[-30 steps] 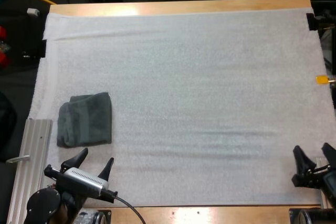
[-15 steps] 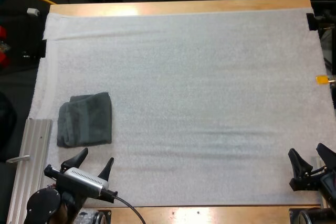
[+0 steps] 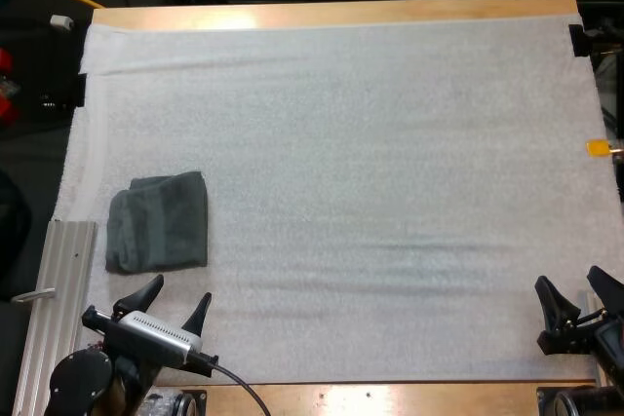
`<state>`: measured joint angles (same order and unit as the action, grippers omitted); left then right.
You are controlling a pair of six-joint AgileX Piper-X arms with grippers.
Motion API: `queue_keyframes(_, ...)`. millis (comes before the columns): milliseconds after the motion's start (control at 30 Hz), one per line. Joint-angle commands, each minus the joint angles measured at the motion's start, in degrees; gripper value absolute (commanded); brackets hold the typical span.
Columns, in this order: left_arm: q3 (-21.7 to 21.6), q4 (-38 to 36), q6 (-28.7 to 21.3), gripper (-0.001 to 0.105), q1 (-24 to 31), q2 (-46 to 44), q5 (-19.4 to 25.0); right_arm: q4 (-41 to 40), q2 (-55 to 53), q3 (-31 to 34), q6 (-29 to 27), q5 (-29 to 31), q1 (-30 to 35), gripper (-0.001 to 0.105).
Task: Pick towel from pile, fold and stack
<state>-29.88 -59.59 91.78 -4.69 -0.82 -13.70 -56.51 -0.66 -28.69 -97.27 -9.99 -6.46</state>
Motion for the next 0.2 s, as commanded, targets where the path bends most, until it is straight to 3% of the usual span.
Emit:
queue_keyframes(0,0.1,0.8,0.7,0.059,0.0,-7.9,0.2,0.1,-2.3,-0.1,-0.3,-0.1,0.2,0.069)
queue_keyframes(167,0.1,0.8,0.7,0.059,0.0,-7.9,0.1,0.1,-2.3,-0.1,-0.3,-0.1,0.2,0.069)
